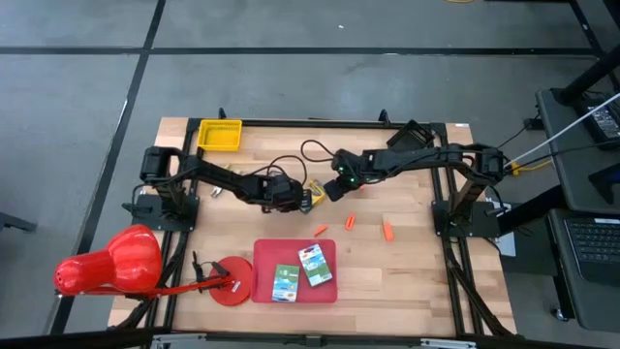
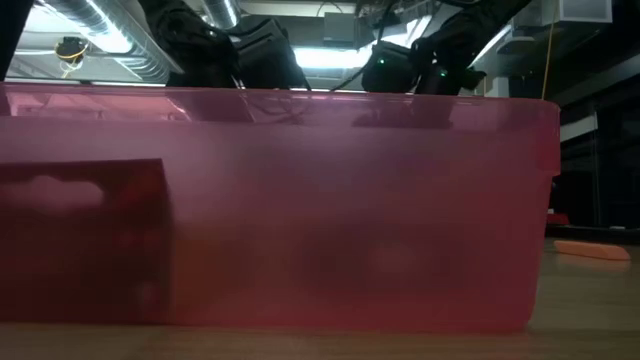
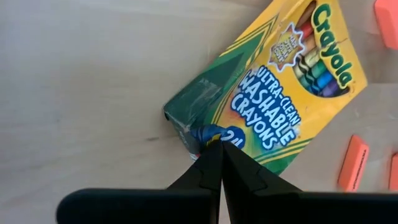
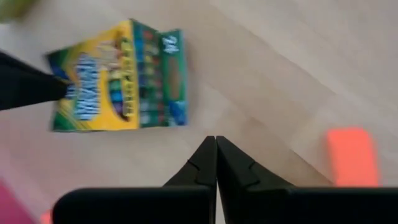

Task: Pick & Place School Supplies
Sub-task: Put the yellow crayon box into the pink bin

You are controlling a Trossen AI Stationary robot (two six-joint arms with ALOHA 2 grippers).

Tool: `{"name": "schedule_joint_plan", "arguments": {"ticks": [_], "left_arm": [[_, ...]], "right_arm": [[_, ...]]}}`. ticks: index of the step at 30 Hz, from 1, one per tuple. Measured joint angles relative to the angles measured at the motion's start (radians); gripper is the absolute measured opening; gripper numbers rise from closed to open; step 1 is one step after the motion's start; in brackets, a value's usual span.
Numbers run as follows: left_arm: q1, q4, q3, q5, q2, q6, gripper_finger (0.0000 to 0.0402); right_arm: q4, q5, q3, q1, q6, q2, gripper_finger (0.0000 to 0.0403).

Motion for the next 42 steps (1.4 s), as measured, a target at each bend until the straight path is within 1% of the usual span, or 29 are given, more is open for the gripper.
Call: {"name": "schedule_joint_plan", "arguments": {"ticks": [4, 9, 14, 18, 22, 29, 34, 42], "left_arm": [[-0.012, -0.014, 0.0, -0.001, 0.0, -0.01, 0.0003], [-0.02, -0.017, -0.001, -0.014, 0.001, -0.025, 0.0003], [-0.024, -0.019, -0.002, -0.015, 0.002, -0.026, 0.0003], [-0.037, -0.038, -0.002, -0.016, 0.002, -0.041, 0.0003], [-0.042, -0.04, -0.002, -0.02, 0.002, -0.044, 0.0003], [-0.042, -0.039, -0.002, -0.021, 0.002, -0.044, 0.0003], [-0.042, -0.038, -0.002, -0.022, 0.002, -0.044, 0.0003], [-0.042, -0.036, -0.003, -0.022, 0.002, -0.044, 0.0003]], "right_arm": [[0.078, -0.095, 0.0, -0.002, -0.001, 0.0, 0.0029], [0.115, -0.157, 0.0, -0.015, 0.025, 0.0, 0.0083], [0.108, -0.192, 0.0, -0.034, 0.025, 0.0, 0.014], [0.111, -0.203, 0.0, -0.054, 0.025, 0.005, 0.0165], [0.125, -0.233, 0.0, -0.069, 0.024, 0.025, 0.0165], [0.197, -0.257, 0.0, -0.073, 0.042, 0.039, 0.014], [0.206, -0.265, 0.001, -0.076, 0.045, 0.053, 0.0127], [0.224, -0.295, 0.0, -0.077, 0.07, 0.108, 0.0132]]}}
